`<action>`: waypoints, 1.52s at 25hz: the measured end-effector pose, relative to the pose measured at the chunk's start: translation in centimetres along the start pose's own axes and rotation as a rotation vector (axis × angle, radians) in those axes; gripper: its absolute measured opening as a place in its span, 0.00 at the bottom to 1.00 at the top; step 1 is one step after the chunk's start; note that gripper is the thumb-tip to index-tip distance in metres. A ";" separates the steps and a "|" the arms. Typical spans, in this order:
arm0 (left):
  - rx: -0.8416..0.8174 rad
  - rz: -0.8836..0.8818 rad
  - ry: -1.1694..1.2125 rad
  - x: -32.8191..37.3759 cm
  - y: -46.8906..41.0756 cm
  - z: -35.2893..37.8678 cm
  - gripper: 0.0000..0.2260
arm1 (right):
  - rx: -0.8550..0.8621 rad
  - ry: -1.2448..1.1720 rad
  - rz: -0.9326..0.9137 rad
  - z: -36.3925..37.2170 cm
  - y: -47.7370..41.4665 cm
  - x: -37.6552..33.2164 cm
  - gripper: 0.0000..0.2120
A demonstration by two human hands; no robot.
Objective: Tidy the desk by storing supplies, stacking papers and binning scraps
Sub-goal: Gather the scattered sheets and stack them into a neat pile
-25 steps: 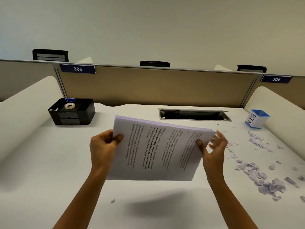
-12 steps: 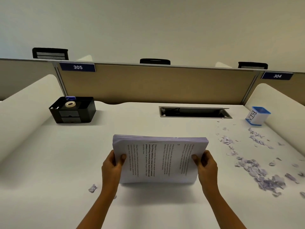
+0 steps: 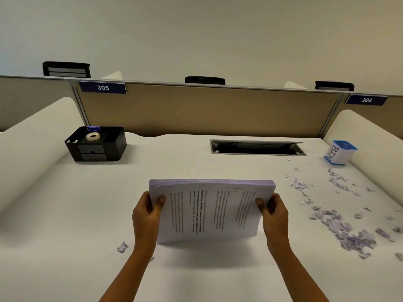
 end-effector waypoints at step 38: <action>0.092 -0.690 0.221 -1.0 -2.8 -1.9 0.11 | -0.138 -0.307 0.301 -0.3 -3.8 -0.8 0.27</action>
Point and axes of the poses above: each hand's wrist, its own y-axis away from the middle knuckle, its own z-axis out of the palm, x = y × z, the point moved 2 cm from there along -y, towards the middle knuckle, and after that the axes turned 9 degrees about y, right-handed, at the moved point
